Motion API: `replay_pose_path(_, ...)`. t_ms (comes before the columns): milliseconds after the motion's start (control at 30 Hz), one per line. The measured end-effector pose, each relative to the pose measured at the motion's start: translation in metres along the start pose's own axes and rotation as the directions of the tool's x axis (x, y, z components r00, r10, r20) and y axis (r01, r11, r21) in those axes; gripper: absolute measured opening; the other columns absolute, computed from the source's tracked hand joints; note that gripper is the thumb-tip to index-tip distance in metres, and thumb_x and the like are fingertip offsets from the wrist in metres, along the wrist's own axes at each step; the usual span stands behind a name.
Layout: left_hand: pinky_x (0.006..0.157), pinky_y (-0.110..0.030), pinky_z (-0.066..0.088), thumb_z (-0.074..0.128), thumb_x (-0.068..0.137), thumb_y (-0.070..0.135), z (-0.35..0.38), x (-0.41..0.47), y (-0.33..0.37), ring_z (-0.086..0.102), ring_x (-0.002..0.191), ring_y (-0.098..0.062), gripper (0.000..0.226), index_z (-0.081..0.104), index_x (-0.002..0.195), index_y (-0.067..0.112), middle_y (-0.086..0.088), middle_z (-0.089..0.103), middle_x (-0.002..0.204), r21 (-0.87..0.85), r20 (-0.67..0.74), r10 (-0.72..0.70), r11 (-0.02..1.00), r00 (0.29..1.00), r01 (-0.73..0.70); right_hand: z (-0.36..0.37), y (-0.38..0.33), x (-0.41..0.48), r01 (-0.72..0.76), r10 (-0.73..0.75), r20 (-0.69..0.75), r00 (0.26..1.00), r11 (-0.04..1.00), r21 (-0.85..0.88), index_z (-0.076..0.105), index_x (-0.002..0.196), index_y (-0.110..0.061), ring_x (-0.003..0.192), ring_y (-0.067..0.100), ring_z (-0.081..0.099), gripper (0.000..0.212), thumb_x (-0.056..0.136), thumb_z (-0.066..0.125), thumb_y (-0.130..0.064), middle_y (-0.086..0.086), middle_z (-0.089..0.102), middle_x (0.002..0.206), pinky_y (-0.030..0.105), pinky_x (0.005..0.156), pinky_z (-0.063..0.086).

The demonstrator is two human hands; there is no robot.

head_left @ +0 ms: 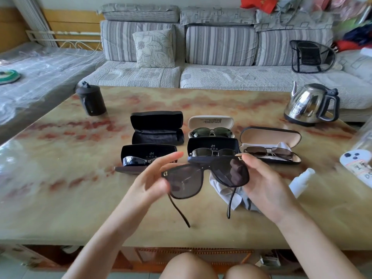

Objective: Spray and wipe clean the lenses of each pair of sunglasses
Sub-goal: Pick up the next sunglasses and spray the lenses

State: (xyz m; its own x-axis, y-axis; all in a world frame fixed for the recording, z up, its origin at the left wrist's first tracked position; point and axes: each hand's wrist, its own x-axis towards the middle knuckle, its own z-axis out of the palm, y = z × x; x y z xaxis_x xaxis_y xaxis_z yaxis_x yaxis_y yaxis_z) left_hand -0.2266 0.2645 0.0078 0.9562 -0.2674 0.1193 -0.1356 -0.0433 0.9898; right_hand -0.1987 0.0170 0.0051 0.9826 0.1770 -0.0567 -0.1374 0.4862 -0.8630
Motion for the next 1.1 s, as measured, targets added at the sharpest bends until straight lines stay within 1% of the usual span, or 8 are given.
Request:
replay_pose_path(133, 0.095, -0.031, 0.048, 0.021, 0.090, 0.069, -0.010, 0.012, 0.030, 0.064, 0.113, -0.016, 0.076, 0.072, 0.110, 0.016, -0.001, 0.070, 0.118, 0.000, 0.151, -0.184, 0.983, 0.971, 0.186, 0.011, -0.017, 0.010, 0.019, -0.009, 0.089, 0.996, 0.993, -0.114, 0.067, 0.076, -0.009, 0.063, 0.013, 0.054, 0.008, 0.080, 0.063, -0.014, 0.003, 0.060, 0.071, 0.020, 0.060, 0.047)
replay_pose_path(267, 0.077, -0.015, 0.050, 0.048, 0.084, 0.044, -0.003, 0.023, 0.049, 0.070, 0.094, -0.004, 0.040, 0.077, 0.094, 0.017, 0.007, 0.076, 0.098, 0.207, 0.168, -0.224, 0.960, 0.960, 0.187, 0.027, -0.028, 0.024, 0.063, -0.002, 0.221, 0.975, 0.961, -0.269, 0.064, 0.080, -0.007, 0.062, 0.011, 0.053, 0.015, 0.081, 0.053, -0.018, 0.000, 0.059, 0.068, 0.019, 0.062, 0.044)
replay_pose_path(533, 0.072, -0.017, 0.052, 0.059, 0.079, 0.032, -0.004, 0.025, 0.053, 0.070, 0.088, -0.010, 0.027, 0.080, 0.082, 0.015, -0.001, 0.076, 0.093, 0.054, 0.271, -0.247, 0.969, 0.930, 0.241, 0.044, -0.034, 0.039, 0.118, -0.013, 0.280, 0.960, 0.926, -0.360, 0.066, 0.087, -0.010, 0.078, 0.012, 0.060, 0.020, 0.096, 0.048, -0.013, 0.001, 0.065, 0.081, 0.025, 0.080, 0.046)
replay_pose_path(633, 0.074, -0.018, 0.052, 0.061, 0.078, 0.033, -0.003, 0.026, 0.048, 0.071, 0.092, -0.011, 0.025, 0.080, 0.079, 0.018, -0.002, 0.076, 0.096, 0.065, 0.233, -0.276, 0.961, 0.932, 0.269, 0.030, -0.031, 0.032, 0.275, -0.167, 0.230, 0.959, 0.744, -0.608, 0.071, 0.102, -0.017, 0.106, 0.009, 0.064, 0.022, 0.096, 0.051, -0.023, -0.004, 0.073, 0.105, 0.025, 0.097, 0.048)
replay_pose_path(700, 0.075, -0.019, 0.053, 0.060, 0.079, 0.033, -0.004, 0.027, 0.044, 0.071, 0.094, -0.014, 0.028, 0.080, 0.086, 0.015, -0.004, 0.076, 0.098, 0.050, 0.199, -0.299, 0.954, 0.933, 0.295, 0.012, -0.030, 0.018, 0.324, -0.345, 0.139, 0.928, 0.566, -0.758, 0.070, 0.105, -0.021, 0.108, 0.004, 0.063, 0.017, 0.097, 0.056, -0.017, -0.009, 0.072, 0.109, 0.023, 0.098, 0.047)
replay_pose_path(833, 0.069, -0.018, 0.054, 0.061, 0.077, 0.033, 0.000, 0.028, 0.041, 0.072, 0.088, -0.014, 0.029, 0.080, 0.089, 0.015, -0.006, 0.076, 0.097, -0.015, 0.112, -0.314, 0.948, 0.943, 0.318, -0.041, -0.032, -0.024, 0.289, -0.730, -0.057, 0.681, 0.340, -0.895, 0.066, 0.111, -0.020, 0.111, -0.003, 0.054, 0.024, 0.089, 0.059, -0.023, -0.008, 0.066, 0.115, 0.014, 0.096, 0.038)
replay_pose_path(933, 0.071, -0.021, 0.056, 0.060, 0.078, 0.033, 0.004, 0.026, 0.039, 0.072, 0.089, -0.015, 0.030, 0.079, 0.091, 0.013, -0.008, 0.076, 0.098, -0.071, 0.088, -0.297, 0.950, 0.951, 0.304, -0.087, -0.027, -0.041, 0.187, -0.800, -0.230, 0.554, 0.389, -0.902, 0.054, 0.122, -0.017, 0.118, 0.006, 0.048, 0.044, 0.084, 0.064, -0.037, -0.005, 0.055, 0.127, 0.019, 0.104, 0.033)
replay_pose_path(1100, 0.072, -0.021, 0.057, 0.060, 0.077, 0.032, 0.016, 0.022, 0.036, 0.072, 0.087, -0.015, 0.027, 0.080, 0.085, 0.016, -0.006, 0.076, 0.095, -0.135, 0.057, -0.307, 0.941, 0.950, 0.312, -0.141, 0.016, -0.035, -0.073, -0.496, -0.499, 0.711, 0.653, -0.754, 0.041, 0.138, -0.017, 0.130, 0.017, 0.046, 0.065, 0.083, 0.075, -0.021, 0.003, 0.049, 0.140, 0.031, 0.105, 0.035)
